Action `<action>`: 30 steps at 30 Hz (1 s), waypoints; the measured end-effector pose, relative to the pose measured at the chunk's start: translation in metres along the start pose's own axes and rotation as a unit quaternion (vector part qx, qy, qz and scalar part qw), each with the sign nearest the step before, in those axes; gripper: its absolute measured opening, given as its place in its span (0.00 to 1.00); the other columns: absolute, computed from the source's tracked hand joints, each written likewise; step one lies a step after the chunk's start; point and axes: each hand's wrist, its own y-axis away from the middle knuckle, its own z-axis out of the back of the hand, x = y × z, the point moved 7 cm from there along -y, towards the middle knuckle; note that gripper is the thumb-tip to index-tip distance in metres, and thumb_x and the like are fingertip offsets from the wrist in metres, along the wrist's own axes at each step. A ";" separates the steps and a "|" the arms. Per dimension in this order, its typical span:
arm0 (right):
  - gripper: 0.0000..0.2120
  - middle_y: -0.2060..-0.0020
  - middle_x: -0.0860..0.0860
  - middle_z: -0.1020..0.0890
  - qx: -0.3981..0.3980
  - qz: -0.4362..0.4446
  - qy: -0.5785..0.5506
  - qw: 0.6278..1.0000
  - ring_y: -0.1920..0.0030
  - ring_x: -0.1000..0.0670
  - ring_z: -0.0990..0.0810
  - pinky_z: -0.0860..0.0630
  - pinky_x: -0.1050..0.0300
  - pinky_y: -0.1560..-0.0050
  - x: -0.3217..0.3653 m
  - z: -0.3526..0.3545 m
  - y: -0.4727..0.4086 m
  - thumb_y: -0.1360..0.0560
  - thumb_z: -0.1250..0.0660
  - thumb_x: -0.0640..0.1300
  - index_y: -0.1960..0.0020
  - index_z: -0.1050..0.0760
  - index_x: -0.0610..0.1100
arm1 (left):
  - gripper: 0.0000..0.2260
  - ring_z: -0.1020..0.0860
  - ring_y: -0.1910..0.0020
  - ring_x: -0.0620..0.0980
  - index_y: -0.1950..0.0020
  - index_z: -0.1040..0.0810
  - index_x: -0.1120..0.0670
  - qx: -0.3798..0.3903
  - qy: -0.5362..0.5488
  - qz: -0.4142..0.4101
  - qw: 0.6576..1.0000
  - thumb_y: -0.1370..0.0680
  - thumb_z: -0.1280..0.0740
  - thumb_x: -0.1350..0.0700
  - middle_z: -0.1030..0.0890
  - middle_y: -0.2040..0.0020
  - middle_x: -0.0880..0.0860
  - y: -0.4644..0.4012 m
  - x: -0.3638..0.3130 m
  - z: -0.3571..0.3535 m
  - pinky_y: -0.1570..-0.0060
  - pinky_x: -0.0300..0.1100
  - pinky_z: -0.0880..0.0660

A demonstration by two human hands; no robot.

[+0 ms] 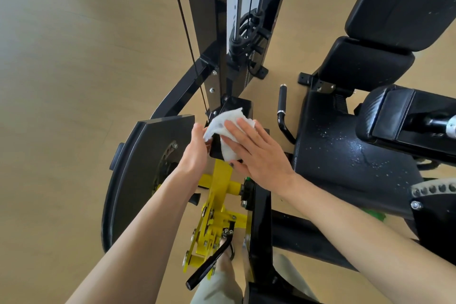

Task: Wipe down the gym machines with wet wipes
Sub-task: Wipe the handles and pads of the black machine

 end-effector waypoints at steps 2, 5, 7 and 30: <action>0.32 0.17 0.42 0.47 -0.025 -0.088 -0.093 0.991 0.18 0.39 0.50 0.39 0.43 0.21 -0.005 0.004 -0.013 0.14 0.49 0.58 0.16 0.52 0.45 | 0.27 0.26 0.38 0.49 0.26 0.29 0.51 -0.003 0.001 0.006 1.000 0.14 0.58 0.41 0.22 0.37 0.53 -0.003 0.001 -0.001 0.40 0.44 0.39; 0.31 0.20 0.43 0.40 -0.074 -0.218 -0.277 0.933 0.19 0.43 0.45 0.38 0.50 0.23 -0.009 0.008 -0.022 0.15 0.46 0.58 0.17 0.45 0.43 | 0.27 0.26 0.46 0.44 0.25 0.31 0.52 -0.006 0.004 0.010 1.000 0.14 0.59 0.42 0.23 0.41 0.52 -0.004 0.000 -0.004 0.41 0.43 0.39; 0.30 0.21 0.44 0.38 -0.082 -0.260 -0.328 0.905 0.20 0.44 0.43 0.39 0.52 0.23 -0.006 0.007 -0.023 0.15 0.47 0.58 0.18 0.43 0.43 | 0.28 0.26 0.48 0.43 0.25 0.31 0.53 -0.006 0.002 0.012 1.000 0.14 0.59 0.42 0.24 0.42 0.51 -0.004 -0.001 -0.007 0.40 0.43 0.38; 0.27 0.35 0.38 0.21 0.075 -0.698 -0.573 0.422 0.37 0.37 0.20 0.21 0.45 0.40 -0.028 -0.020 0.039 0.14 0.48 0.57 0.31 0.27 0.36 | 0.27 0.42 0.22 0.58 0.20 0.41 0.52 -0.147 -0.246 -0.037 0.957 0.16 0.51 0.42 0.41 0.20 0.57 0.054 -0.025 -0.040 0.24 0.56 0.43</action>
